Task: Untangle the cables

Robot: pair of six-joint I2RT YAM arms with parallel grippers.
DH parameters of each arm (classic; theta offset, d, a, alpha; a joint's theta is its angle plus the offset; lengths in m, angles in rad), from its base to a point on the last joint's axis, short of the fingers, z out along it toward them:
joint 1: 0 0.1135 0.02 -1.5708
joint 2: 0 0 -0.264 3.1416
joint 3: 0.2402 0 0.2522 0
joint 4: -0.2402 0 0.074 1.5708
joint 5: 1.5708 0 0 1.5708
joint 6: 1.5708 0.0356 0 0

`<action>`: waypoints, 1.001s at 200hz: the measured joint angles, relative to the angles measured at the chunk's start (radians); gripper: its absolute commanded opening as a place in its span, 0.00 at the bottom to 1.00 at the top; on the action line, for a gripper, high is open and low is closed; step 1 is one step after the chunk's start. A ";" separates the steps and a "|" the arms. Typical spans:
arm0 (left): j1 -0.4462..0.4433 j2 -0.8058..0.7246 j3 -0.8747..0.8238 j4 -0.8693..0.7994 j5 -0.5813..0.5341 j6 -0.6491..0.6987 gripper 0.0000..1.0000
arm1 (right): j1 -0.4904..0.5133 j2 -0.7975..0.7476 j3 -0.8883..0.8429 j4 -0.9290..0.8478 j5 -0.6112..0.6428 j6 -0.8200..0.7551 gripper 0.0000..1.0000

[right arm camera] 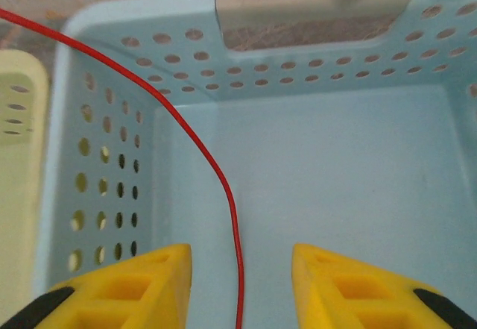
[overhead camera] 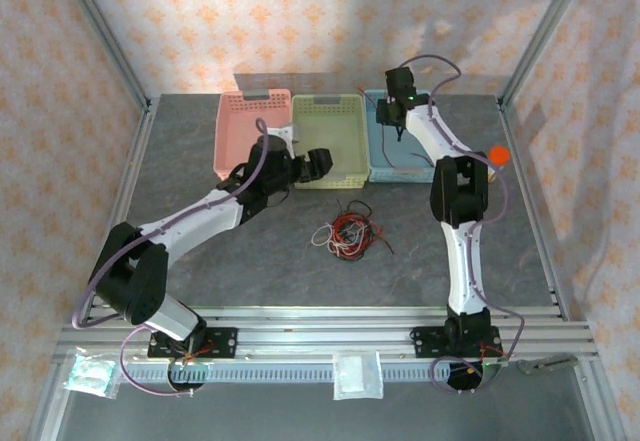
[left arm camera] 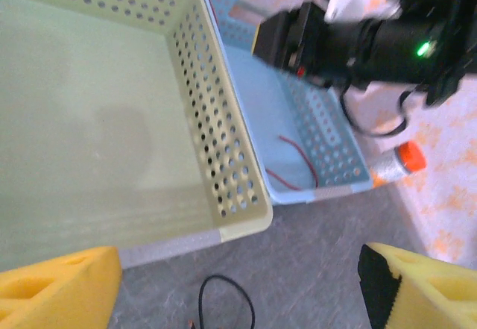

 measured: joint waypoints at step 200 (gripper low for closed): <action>0.167 -0.022 -0.103 0.209 0.201 -0.199 0.84 | -0.001 0.197 0.129 -0.003 -0.033 0.020 0.16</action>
